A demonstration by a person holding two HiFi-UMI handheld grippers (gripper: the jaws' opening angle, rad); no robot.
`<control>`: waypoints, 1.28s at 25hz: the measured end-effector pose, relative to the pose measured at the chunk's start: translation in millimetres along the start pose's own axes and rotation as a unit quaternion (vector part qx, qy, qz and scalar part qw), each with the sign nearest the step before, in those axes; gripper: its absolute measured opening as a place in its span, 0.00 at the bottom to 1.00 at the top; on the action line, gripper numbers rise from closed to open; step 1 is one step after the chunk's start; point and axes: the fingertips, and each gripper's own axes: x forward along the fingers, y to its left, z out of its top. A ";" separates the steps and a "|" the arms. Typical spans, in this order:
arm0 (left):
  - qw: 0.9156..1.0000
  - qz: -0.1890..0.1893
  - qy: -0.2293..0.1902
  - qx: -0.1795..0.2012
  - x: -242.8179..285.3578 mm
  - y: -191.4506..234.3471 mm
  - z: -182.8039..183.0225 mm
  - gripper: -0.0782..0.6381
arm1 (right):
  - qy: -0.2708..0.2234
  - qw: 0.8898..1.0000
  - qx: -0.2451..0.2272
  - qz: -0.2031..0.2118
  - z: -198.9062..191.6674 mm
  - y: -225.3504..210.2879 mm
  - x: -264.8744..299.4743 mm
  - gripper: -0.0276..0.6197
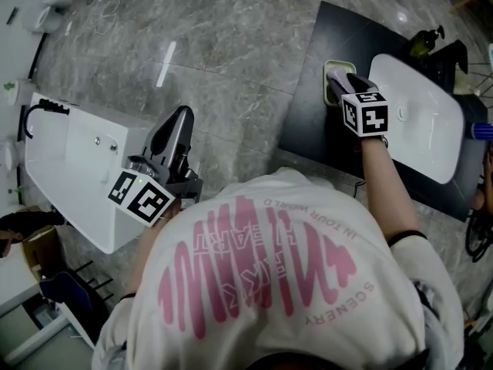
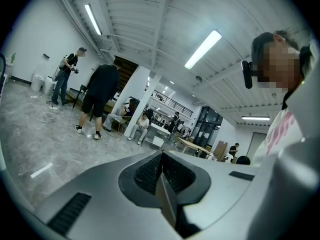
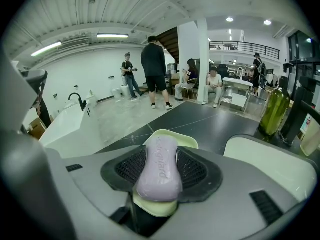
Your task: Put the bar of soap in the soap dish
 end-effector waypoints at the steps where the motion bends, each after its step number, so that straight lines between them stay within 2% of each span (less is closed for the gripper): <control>1: 1.000 0.001 0.000 0.000 -1.1 0.0 -0.5 0.12 | 0.000 1.000 -0.003 -0.001 0.4 0.2 0.1 0.35; 15: 1.000 0.005 -0.006 -0.002 -8.6 -1.7 -3.3 0.12 | 0.013 0.999 -0.027 0.026 4.0 8.0 2.0 0.35; 21: 1.000 0.002 -0.010 -0.001 -9.9 -3.5 -4.3 0.12 | 0.006 0.999 -0.022 0.031 8.4 8.2 -4.6 0.37; 24: 1.000 -0.004 -0.011 0.000 -9.1 -6.1 -3.1 0.12 | -0.012 0.999 -0.004 0.035 14.7 9.8 -17.3 0.37; 27: 1.000 -0.016 -0.012 -0.004 -4.7 -11.5 -3.0 0.12 | -0.057 0.997 0.015 0.039 28.2 10.4 -37.8 0.37; 30: 0.999 -0.032 -0.009 -0.006 0.0 -19.6 -4.6 0.12 | -0.092 0.993 0.033 0.058 34.7 16.4 -59.0 0.36; 32: 0.999 -0.040 -0.005 -0.009 1.5 -23.4 -6.2 0.12 | -0.106 0.991 0.048 0.073 35.3 23.9 -73.5 0.32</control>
